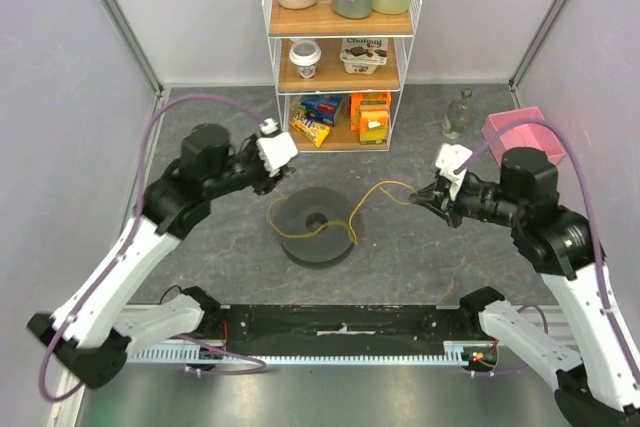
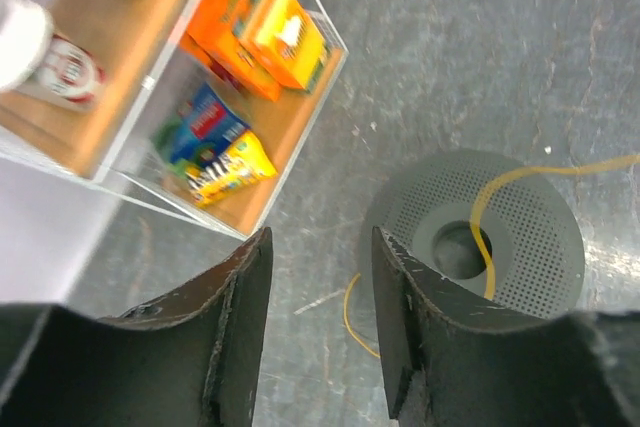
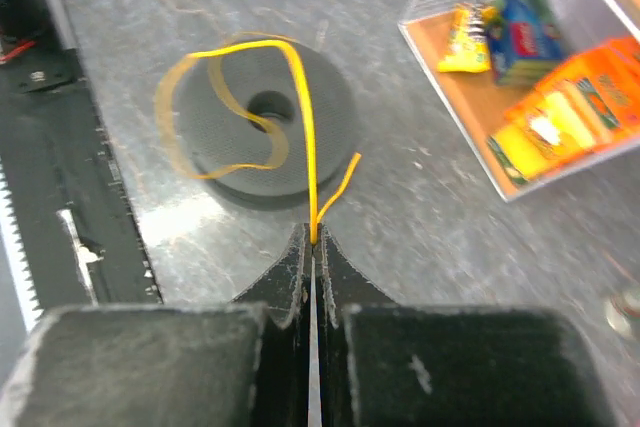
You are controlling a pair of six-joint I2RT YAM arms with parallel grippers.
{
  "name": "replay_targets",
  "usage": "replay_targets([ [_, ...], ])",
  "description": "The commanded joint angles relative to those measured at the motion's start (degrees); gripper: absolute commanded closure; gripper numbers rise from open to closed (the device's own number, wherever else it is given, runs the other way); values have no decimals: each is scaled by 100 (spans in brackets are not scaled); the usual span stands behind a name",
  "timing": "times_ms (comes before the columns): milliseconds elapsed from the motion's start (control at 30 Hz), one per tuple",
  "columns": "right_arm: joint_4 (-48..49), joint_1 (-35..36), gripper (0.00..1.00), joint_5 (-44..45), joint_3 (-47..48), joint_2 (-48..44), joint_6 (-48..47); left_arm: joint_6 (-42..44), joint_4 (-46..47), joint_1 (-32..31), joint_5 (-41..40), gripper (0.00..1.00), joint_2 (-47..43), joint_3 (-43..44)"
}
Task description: Wrap the cables
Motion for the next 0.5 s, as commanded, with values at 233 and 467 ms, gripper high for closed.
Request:
replay_targets([
  [233, 592, -134, 100, 4355, 586, 419, 2091, -49, -535, 7, 1789, 50, 654, -72],
  [467, 1444, -134, 100, 3346, 921, 534, 2479, -435, -572, -46, 1636, 48, 751, -870],
])
